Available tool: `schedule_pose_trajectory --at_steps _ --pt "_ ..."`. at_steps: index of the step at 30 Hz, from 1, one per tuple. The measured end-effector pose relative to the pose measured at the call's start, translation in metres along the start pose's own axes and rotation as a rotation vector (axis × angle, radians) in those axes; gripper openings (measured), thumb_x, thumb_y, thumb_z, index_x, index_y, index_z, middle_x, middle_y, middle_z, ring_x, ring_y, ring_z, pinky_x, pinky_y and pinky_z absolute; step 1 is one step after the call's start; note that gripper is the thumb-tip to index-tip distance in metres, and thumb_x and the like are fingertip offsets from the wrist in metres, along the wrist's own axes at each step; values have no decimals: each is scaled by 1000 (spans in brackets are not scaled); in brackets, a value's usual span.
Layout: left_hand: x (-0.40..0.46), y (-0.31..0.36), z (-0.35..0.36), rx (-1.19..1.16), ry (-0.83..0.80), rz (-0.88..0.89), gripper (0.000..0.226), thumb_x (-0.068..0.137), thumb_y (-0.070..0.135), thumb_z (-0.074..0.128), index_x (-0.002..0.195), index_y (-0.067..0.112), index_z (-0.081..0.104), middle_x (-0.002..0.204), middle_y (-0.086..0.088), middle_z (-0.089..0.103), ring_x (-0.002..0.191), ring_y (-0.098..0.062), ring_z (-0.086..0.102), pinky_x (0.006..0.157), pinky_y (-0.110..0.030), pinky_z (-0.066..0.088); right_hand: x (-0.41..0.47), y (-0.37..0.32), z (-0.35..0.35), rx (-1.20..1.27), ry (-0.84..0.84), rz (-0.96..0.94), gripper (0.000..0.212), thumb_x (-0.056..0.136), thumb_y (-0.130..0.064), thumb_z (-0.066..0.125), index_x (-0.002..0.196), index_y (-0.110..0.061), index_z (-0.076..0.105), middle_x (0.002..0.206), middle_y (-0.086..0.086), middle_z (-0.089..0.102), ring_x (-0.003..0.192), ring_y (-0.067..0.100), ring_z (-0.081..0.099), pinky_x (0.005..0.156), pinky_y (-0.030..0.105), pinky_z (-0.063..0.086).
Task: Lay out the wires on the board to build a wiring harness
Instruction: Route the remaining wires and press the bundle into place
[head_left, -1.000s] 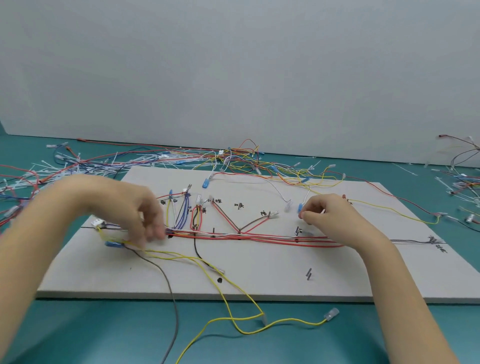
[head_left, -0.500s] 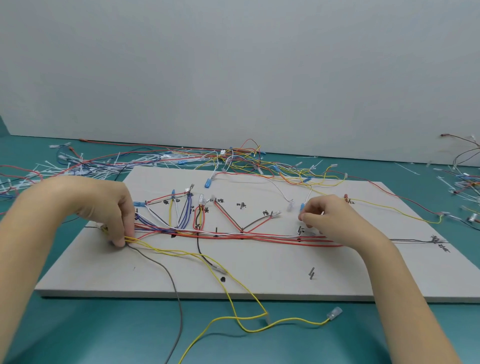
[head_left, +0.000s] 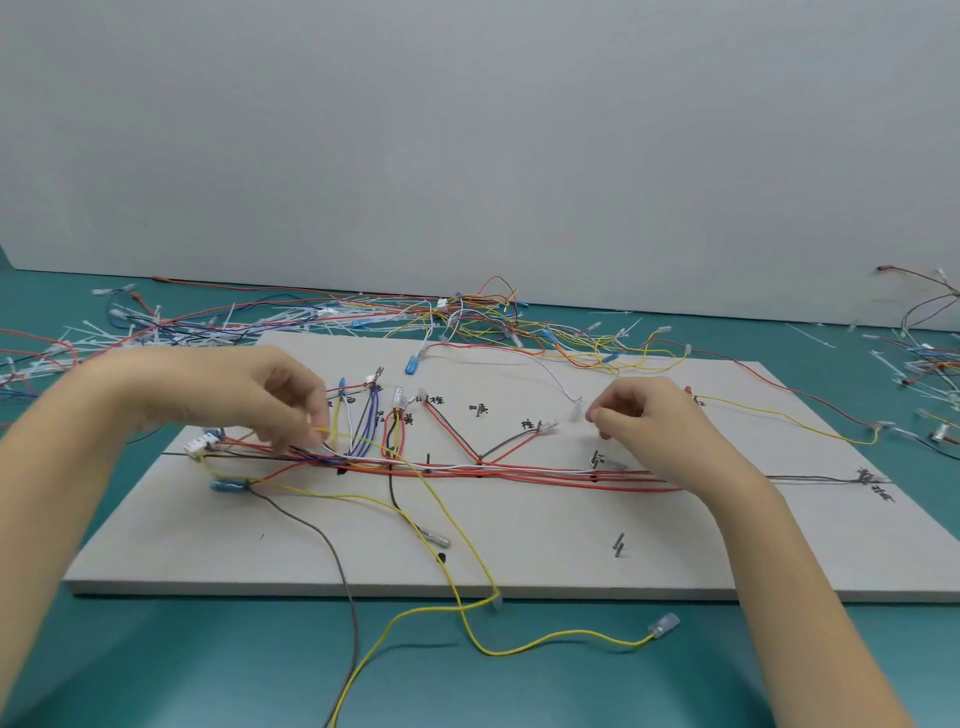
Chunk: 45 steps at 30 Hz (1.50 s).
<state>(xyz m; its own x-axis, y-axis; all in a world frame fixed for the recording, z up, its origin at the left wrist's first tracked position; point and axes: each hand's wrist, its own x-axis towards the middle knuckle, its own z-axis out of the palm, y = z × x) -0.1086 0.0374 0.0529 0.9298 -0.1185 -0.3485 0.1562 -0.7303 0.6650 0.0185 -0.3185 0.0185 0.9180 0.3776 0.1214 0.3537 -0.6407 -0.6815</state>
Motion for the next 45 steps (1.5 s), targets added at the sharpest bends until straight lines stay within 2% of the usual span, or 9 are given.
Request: schedule_pose_trajectory --at_steps 5,13,17,22,25,33,36,38,45 --pt "13 29 24 -220 229 150 5 82 18 72 78 19 70 62 -3 47 51 -12 41 45 -18 37 -8 -20 11 369 -119 -77 11 90 -13 63 84 -8 71 66 -2 66 64 11 58 57 22 50" --pt "35 42 46 -658 386 134 18 82 4 68 70 17 73 52 6 36 43 -8 26 38 -15 23 -29 -52 52 653 -549 -99 33 88 -32 66 103 -2 71 92 12 72 82 19 63 73 30 57" --pt "40 42 49 -734 432 122 20 82 3 67 67 15 73 51 5 34 43 -8 26 37 -16 21 -32 -52 56 698 -594 -99 11 90 -14 66 96 -7 73 102 20 70 88 21 62 80 34 57" --pt "37 43 47 -792 441 142 5 66 13 74 64 17 73 49 7 37 43 -7 27 38 -16 22 -29 -54 47 907 -692 -41 15 93 -15 56 82 -15 66 88 15 72 88 25 68 81 34 56" --pt "37 43 47 -808 421 162 5 59 17 75 63 16 71 50 5 37 42 -7 28 37 -16 24 -28 -56 40 1151 -654 69 12 85 -20 63 77 -16 72 69 5 65 70 20 68 69 30 57" --pt "37 39 48 -656 284 217 22 56 18 88 70 19 72 59 4 45 48 -8 34 46 -14 32 -23 -53 30 1489 -534 258 26 84 -27 60 63 -13 65 72 4 68 72 23 70 64 30 58" --pt "36 39 47 -674 270 211 24 57 34 81 73 19 73 59 4 43 50 -8 34 47 -13 33 -21 -51 24 1451 -537 280 18 84 -27 60 73 -13 63 58 -3 58 51 15 62 50 24 52" --pt "35 40 47 -671 262 209 20 61 30 83 75 18 73 60 4 44 50 -8 35 47 -13 34 -20 -49 19 1389 -547 270 17 84 -30 59 79 -14 61 51 -7 46 43 11 49 43 23 45" --pt "34 39 48 -636 261 219 9 71 26 76 76 19 73 61 4 47 54 -9 37 50 -13 37 -18 -44 11 1302 -507 265 15 77 -28 66 73 -14 70 46 -11 31 37 6 32 36 18 29"
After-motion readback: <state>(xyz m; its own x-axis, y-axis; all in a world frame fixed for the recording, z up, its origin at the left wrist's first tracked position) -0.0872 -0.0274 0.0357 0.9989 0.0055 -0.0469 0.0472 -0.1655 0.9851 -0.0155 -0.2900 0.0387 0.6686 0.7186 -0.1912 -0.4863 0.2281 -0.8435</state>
